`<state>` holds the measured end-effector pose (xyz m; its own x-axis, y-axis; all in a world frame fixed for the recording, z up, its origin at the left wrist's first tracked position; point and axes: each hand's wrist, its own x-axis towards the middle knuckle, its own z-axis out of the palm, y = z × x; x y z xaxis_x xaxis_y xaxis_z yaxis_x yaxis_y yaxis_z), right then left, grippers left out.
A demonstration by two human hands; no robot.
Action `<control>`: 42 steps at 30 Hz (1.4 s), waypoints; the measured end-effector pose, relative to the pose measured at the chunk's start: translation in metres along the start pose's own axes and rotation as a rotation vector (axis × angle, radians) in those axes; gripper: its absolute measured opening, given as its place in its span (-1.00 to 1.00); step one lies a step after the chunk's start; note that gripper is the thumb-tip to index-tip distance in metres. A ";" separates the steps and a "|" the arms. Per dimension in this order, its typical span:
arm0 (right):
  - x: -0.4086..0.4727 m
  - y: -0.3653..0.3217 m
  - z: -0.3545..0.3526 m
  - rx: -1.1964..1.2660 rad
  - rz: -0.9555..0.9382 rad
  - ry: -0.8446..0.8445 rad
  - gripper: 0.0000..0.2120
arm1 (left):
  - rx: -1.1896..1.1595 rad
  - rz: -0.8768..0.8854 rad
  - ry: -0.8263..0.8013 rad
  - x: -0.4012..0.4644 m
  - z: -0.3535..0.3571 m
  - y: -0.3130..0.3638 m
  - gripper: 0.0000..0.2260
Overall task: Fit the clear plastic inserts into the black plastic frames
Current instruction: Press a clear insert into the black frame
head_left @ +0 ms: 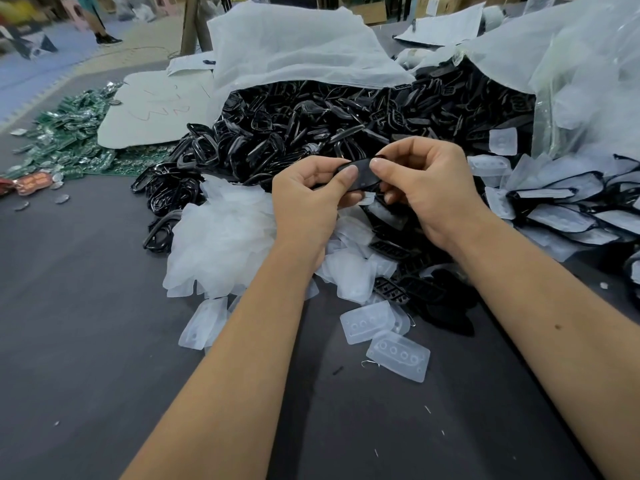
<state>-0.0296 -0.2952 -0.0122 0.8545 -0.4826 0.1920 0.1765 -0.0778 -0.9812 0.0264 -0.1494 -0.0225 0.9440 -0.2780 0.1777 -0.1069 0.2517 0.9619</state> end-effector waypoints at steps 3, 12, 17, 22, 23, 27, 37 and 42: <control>0.000 0.000 -0.001 -0.019 0.033 -0.093 -0.94 | -0.017 -0.019 -0.022 0.000 0.000 -0.001 -0.90; 0.001 -0.002 -0.002 0.055 0.084 -0.102 -0.89 | -0.033 -0.037 -0.068 0.000 -0.001 0.003 -0.87; 0.002 -0.003 -0.002 0.113 0.116 -0.053 -0.91 | -0.039 -0.049 -0.084 0.000 -0.001 0.002 -0.88; 0.001 0.000 -0.001 0.077 0.082 -0.094 -0.94 | 0.055 0.009 -0.073 -0.001 0.001 -0.002 -0.90; 0.001 0.000 -0.001 0.079 0.084 -0.116 -0.93 | 0.085 0.022 -0.080 -0.001 0.001 -0.002 -0.92; 0.001 0.000 0.000 0.112 0.093 -0.143 -0.82 | 0.089 0.030 -0.069 -0.001 0.002 0.000 -0.96; 0.002 0.000 0.001 0.096 0.115 -0.144 -0.77 | 0.066 -0.035 -0.096 0.000 0.001 0.002 -0.92; -0.001 0.004 0.002 -0.125 -0.005 -0.105 -0.79 | 0.176 0.023 0.003 0.000 0.002 -0.001 -0.94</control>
<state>-0.0290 -0.2932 -0.0162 0.9015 -0.3883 0.1912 0.1241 -0.1913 -0.9737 0.0260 -0.1516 -0.0225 0.9416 -0.2710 0.1997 -0.1811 0.0921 0.9791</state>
